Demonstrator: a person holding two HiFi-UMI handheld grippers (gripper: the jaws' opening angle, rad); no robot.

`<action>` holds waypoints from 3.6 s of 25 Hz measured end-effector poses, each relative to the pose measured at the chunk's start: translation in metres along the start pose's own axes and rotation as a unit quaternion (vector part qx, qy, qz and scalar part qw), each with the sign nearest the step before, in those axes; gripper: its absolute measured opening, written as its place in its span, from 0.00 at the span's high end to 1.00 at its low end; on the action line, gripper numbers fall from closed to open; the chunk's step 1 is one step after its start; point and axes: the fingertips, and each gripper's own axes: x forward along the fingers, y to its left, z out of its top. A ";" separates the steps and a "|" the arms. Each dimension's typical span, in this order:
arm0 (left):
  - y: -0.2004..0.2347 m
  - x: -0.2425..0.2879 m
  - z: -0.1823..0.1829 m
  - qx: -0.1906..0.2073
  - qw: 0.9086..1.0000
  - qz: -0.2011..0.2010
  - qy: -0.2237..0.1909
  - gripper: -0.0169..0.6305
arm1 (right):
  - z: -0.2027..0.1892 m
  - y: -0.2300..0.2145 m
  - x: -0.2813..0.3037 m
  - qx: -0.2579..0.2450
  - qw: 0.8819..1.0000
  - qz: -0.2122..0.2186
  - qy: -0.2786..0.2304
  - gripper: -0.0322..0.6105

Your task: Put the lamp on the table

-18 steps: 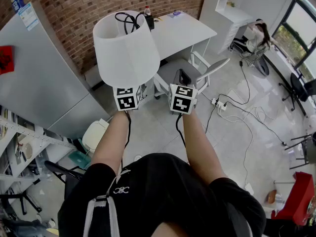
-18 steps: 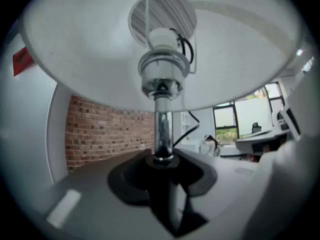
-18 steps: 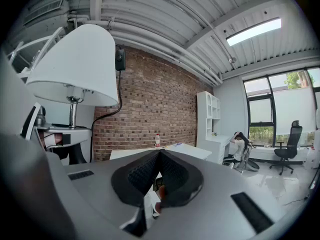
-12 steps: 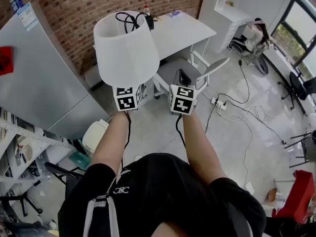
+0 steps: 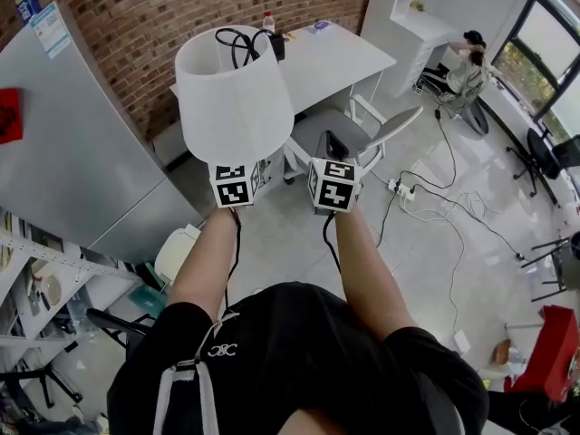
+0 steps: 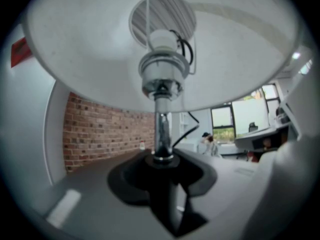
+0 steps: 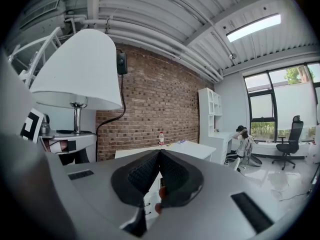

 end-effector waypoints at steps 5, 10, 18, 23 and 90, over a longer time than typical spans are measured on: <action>0.026 0.000 -0.004 0.009 1.000 -0.010 0.000 0.78 | 0.000 0.027 0.009 0.004 1.000 -0.008 0.003 0.95; 0.056 0.001 -0.015 0.006 1.000 -0.028 0.007 0.78 | 0.001 0.054 0.014 0.022 0.999 -0.025 0.000 0.95; 0.078 0.005 -0.024 0.009 0.999 -0.047 0.007 0.78 | -0.007 0.075 0.024 0.025 0.999 -0.040 0.011 0.95; 0.086 0.018 -0.031 0.011 0.999 -0.052 0.011 0.78 | -0.002 0.080 0.044 0.028 0.999 -0.035 0.011 0.95; 0.050 0.625 -0.038 -0.007 0.994 -0.110 -0.001 0.78 | 0.035 -0.191 0.525 0.062 0.995 -0.041 0.066 0.95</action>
